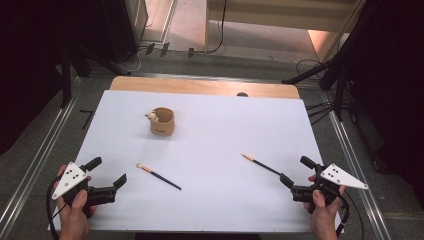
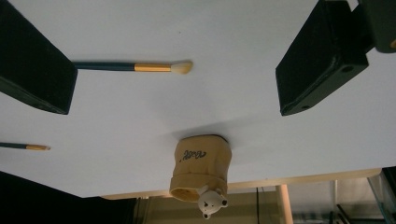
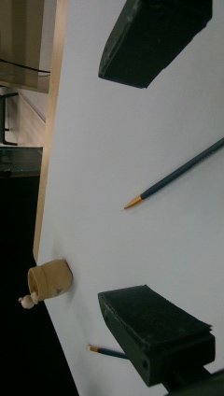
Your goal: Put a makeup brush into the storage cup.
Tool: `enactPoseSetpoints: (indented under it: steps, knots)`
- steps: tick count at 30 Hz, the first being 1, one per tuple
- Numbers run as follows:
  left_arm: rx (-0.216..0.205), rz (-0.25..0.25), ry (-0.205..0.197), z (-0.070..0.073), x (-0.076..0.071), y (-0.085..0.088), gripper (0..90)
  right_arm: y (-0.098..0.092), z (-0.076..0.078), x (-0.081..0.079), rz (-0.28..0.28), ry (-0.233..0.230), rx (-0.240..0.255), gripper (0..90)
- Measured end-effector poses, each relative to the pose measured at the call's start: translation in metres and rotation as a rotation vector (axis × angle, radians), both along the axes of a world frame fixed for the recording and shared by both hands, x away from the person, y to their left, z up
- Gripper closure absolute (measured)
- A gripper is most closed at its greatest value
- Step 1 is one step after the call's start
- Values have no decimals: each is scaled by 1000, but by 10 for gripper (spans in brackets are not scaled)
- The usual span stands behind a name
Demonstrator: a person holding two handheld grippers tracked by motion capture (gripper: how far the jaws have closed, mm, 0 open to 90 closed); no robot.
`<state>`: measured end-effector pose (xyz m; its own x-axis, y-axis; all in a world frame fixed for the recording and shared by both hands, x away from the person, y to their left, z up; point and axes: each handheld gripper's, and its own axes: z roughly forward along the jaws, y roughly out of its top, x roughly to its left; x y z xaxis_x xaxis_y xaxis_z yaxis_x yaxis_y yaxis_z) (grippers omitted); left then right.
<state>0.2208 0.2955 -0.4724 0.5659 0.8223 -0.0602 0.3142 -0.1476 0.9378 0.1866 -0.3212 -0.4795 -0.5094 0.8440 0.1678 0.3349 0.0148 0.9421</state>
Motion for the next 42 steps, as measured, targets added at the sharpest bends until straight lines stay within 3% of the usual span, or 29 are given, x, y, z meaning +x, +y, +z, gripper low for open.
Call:
enactPoseSetpoints:
  steps: [16, 20, 26, 38, 42]
  knots:
    - [-3, 9, 5, 1, -1, 3, 0, 4, 5, 3, 56, 17, -14, 0]
    - [0, 6, -1, 1, 1, 0, 0, 5, 8, 0, 75, 22, -38, 0]
    - [10, -9, 0, 0, 2, -4, 0, 1, 12, -1, 91, 37, -31, 0]
    - [19, -35, -6, -1, 4, -13, 0, 3, 26, 12, 134, 118, -87, 14]
    - [28, -34, -3, -1, 3, -13, 0, 8, 27, 22, 147, 187, -130, 15]
